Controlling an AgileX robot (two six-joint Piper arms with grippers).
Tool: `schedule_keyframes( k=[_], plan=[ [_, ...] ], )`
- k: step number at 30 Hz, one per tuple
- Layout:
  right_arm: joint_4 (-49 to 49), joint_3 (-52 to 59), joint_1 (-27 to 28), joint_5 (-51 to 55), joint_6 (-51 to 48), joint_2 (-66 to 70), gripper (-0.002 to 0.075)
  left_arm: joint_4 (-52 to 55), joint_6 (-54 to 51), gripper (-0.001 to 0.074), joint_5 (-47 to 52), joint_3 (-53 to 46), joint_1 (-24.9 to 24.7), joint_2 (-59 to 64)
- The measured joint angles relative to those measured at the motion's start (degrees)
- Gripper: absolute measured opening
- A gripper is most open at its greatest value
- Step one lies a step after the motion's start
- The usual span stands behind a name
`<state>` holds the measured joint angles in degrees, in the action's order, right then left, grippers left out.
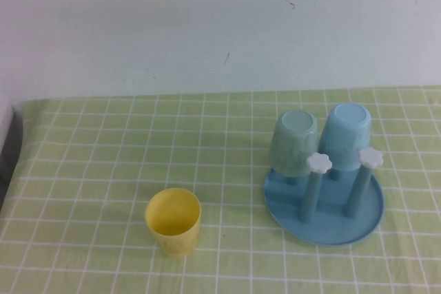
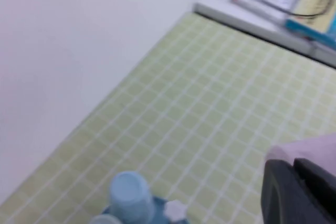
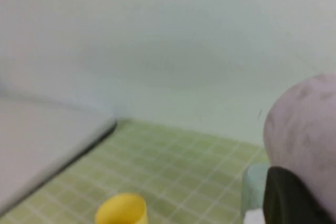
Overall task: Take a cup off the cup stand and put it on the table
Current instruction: Hand over the cup, then place the cup on the table
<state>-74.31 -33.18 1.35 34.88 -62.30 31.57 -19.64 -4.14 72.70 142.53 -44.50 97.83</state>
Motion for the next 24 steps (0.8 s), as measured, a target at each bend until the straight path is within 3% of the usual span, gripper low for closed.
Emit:
schedule_keyframes(
  k=[5, 10, 15, 20, 24],
  plan=[
    [19.35, -10.57, 0.0, 13.32, 9.35, 12.19, 0.002, 13.25, 1.71, 0.0002, 0.0, -7.36, 0.12, -4.2],
    [36.72, -22.79, 0.0, 26.93, 17.6, 25.07, 0.002, 18.42, 1.43, 0.0001, 0.0, -22.67, 0.12, -7.91],
    [47.56, -30.9, -1.31, 31.91, 23.03, 35.85, 0.002, 19.64, 1.86, 0.0001, 0.0, -38.99, 0.12, -10.31],
    [53.53, -33.31, -11.25, 31.5, 25.91, 45.36, 0.002, 19.64, 2.31, 0.0001, -0.34, -54.14, 0.12, -13.62],
    [65.83, -33.31, -21.54, 30.2, 32.79, 50.28, 0.002, 19.64, 2.68, 0.0001, -0.78, -60.97, 0.12, -16.13]
  ],
)
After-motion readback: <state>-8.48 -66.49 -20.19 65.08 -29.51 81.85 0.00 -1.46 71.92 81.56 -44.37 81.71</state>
